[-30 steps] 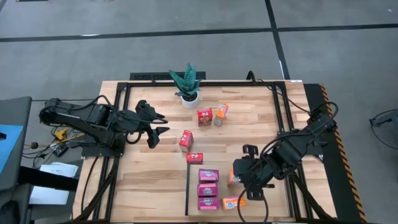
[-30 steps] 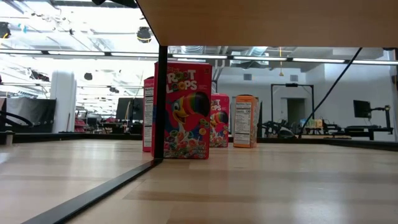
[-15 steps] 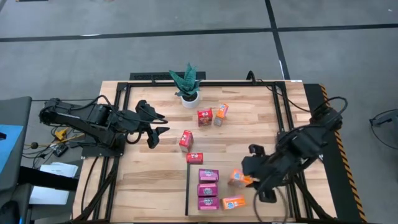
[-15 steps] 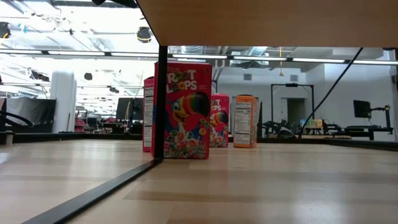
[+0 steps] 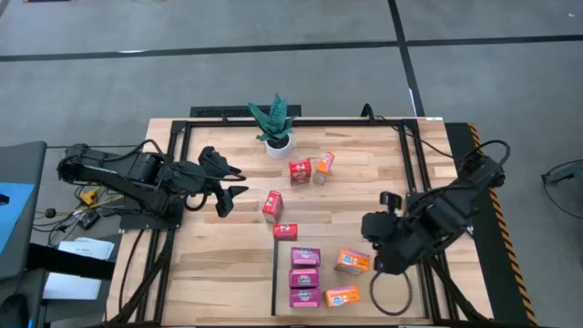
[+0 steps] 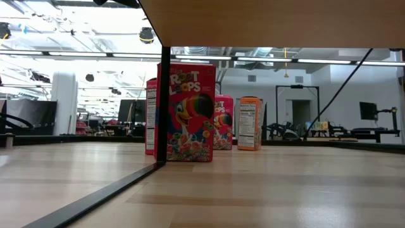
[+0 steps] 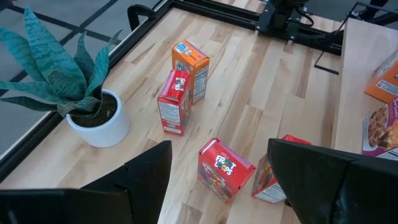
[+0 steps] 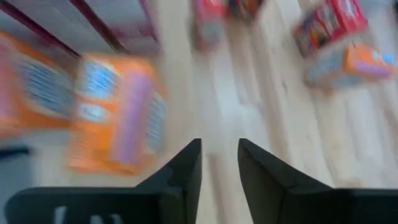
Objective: Stack cereal on shelf
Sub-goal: Put the orange cereal box on the shelf
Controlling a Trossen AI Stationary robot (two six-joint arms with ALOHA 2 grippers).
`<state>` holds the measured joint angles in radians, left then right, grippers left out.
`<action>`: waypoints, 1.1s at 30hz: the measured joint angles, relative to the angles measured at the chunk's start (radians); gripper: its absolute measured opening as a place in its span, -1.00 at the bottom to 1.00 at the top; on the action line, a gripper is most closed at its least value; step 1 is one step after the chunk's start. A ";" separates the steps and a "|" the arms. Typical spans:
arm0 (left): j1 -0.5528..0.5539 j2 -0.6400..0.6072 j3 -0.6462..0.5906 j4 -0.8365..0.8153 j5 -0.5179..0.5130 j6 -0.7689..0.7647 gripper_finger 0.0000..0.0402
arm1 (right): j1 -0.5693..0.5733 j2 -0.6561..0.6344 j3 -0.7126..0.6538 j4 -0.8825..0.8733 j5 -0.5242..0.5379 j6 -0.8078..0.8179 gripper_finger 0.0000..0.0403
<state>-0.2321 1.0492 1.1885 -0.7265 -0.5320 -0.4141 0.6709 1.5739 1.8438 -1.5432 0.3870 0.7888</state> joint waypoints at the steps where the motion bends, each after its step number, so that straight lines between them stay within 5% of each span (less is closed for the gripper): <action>1: 0.000 0.000 0.000 0.000 0.000 0.000 0.27 | -0.007 0.001 -0.020 0.009 -0.013 -0.003 -0.43; 33: 0.000 0.000 0.000 -0.002 -0.003 -0.019 0.27 | -0.051 -0.011 -0.113 0.283 -0.236 -0.248 -0.92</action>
<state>-0.2318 1.0492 1.1885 -0.7285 -0.5346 -0.4332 0.6200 1.5633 1.7309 -1.2607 0.1510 0.5409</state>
